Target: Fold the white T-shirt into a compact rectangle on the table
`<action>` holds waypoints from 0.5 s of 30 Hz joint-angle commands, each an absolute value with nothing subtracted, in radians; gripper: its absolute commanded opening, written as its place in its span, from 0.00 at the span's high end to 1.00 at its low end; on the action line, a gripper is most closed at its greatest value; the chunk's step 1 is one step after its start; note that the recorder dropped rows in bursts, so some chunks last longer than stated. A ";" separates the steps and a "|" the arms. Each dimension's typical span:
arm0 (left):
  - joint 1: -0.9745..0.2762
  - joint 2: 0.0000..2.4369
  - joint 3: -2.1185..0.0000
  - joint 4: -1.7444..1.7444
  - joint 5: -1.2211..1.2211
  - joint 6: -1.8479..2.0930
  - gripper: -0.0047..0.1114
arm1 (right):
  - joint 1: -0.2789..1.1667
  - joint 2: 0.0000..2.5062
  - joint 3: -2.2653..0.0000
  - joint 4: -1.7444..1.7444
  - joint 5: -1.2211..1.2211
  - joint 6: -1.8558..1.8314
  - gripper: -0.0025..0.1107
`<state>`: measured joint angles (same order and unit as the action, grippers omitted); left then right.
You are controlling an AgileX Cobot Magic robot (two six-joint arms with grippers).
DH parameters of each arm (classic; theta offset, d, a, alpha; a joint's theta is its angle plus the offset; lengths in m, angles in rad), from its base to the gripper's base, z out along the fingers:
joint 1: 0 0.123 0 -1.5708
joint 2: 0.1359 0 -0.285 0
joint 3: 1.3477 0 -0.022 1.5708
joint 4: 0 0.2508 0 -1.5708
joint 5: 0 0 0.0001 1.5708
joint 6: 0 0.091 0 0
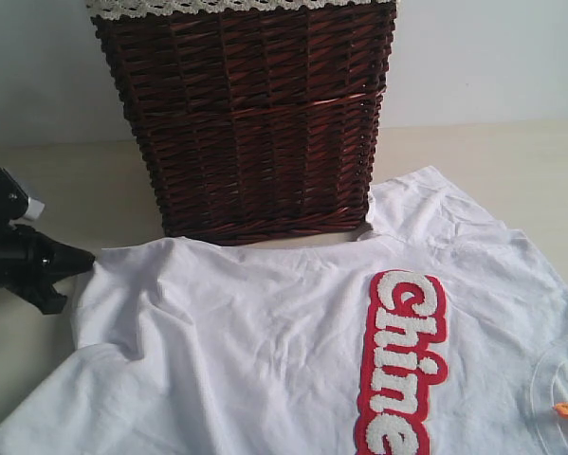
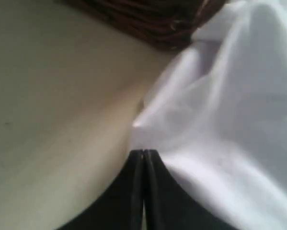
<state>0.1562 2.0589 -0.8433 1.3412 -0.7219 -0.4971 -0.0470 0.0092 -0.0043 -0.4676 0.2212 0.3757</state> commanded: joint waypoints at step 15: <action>0.132 1.966 -0.921 1.663 -1.035 -0.934 0.96 | -0.046 0.004 0.000 -0.470 0.210 0.369 0.98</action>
<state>0.1975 1.9745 -0.9368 1.5480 -0.9416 -0.8953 -0.0470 0.0092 -0.0043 -0.4676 0.2212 0.3757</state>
